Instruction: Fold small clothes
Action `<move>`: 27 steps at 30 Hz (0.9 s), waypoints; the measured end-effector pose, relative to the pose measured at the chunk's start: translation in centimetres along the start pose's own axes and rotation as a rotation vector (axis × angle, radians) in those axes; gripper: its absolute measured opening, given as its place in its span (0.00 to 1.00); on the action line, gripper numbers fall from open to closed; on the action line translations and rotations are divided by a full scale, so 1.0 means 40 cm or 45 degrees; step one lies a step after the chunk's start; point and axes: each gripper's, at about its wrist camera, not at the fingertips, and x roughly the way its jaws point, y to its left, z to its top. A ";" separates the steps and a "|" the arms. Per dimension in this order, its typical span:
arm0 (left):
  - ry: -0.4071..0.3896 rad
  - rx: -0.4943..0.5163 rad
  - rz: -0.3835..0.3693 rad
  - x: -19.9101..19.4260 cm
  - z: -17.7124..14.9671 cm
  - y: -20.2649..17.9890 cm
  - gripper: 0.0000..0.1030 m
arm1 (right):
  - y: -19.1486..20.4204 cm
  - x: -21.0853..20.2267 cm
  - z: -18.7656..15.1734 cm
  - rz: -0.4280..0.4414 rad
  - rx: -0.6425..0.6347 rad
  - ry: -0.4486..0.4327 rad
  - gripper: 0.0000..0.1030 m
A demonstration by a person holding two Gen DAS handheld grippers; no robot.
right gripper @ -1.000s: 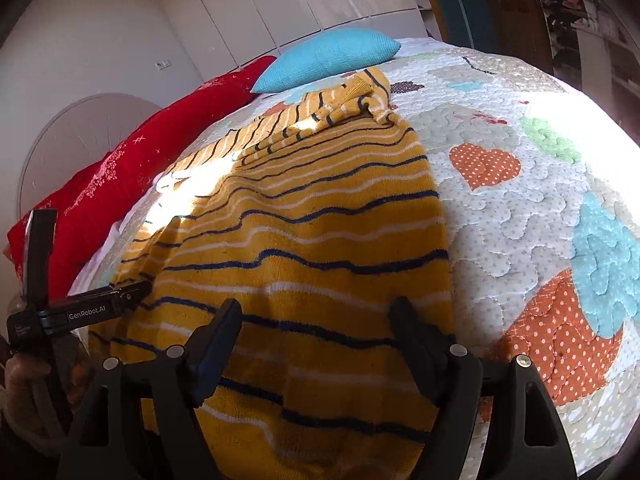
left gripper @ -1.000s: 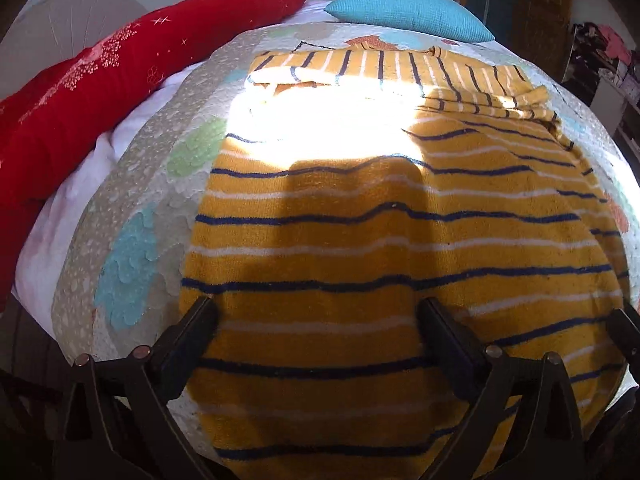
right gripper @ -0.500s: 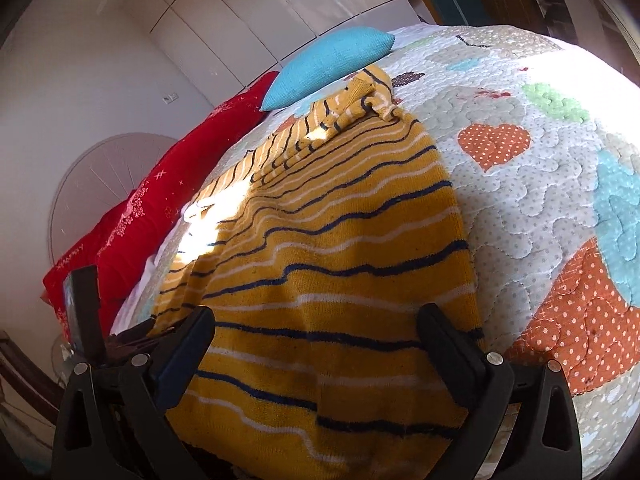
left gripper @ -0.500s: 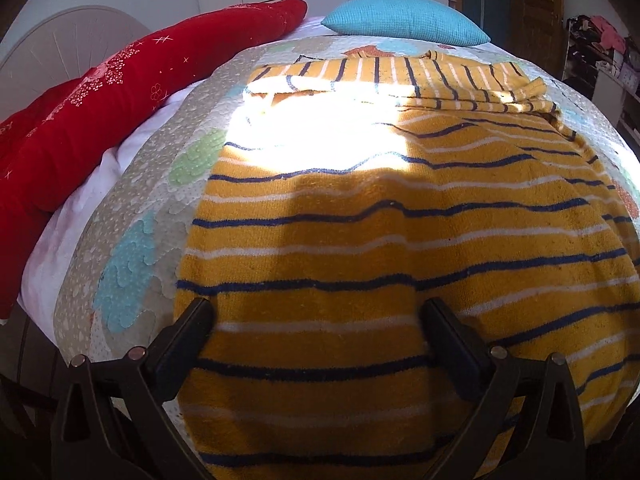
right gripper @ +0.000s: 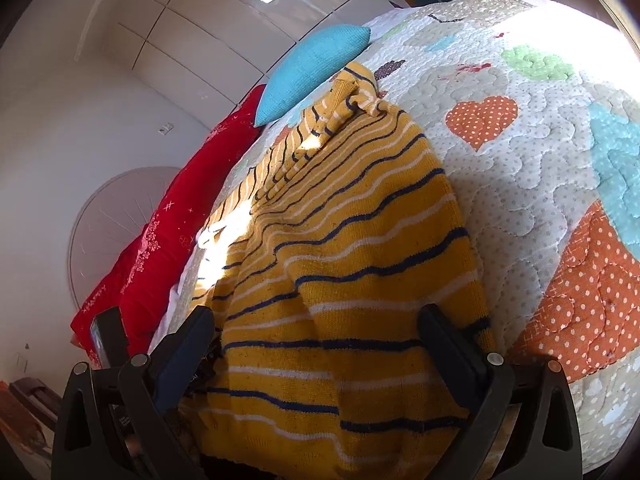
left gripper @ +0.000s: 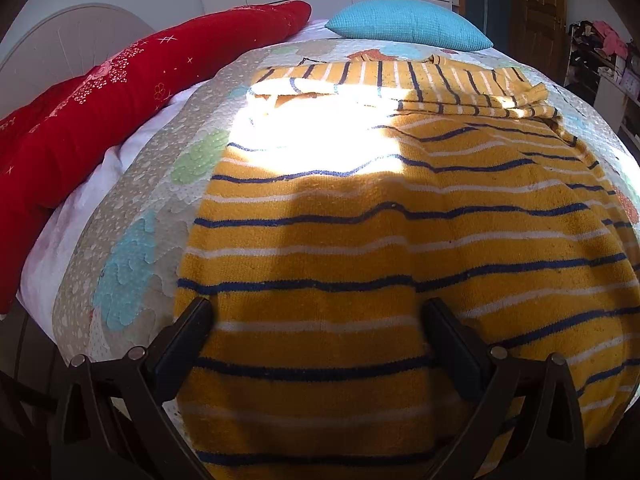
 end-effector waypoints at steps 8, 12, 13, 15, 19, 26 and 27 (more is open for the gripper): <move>-0.005 -0.014 0.005 -0.023 0.003 0.003 1.00 | 0.020 0.029 0.006 -0.057 -0.115 0.108 1.00; -0.044 -0.033 -0.071 -0.082 0.007 0.001 1.00 | 0.003 0.022 0.010 -0.019 -0.055 0.087 1.00; -0.057 -0.026 -0.076 -0.097 0.008 0.000 1.00 | -0.005 0.018 0.011 -0.002 -0.019 0.073 1.00; -0.080 -0.006 -0.065 -0.124 0.010 -0.003 1.00 | -0.011 0.015 0.015 0.016 0.022 0.066 1.00; -0.141 0.010 -0.017 -0.174 0.009 0.001 1.00 | 0.011 0.023 0.012 -0.040 -0.044 0.086 1.00; -0.168 -0.027 -0.021 -0.208 0.004 0.034 1.00 | 0.105 0.061 -0.016 -0.308 -0.364 0.169 1.00; -0.165 -0.034 -0.019 -0.208 0.003 0.040 1.00 | 0.113 0.062 -0.015 -0.306 -0.384 0.181 1.00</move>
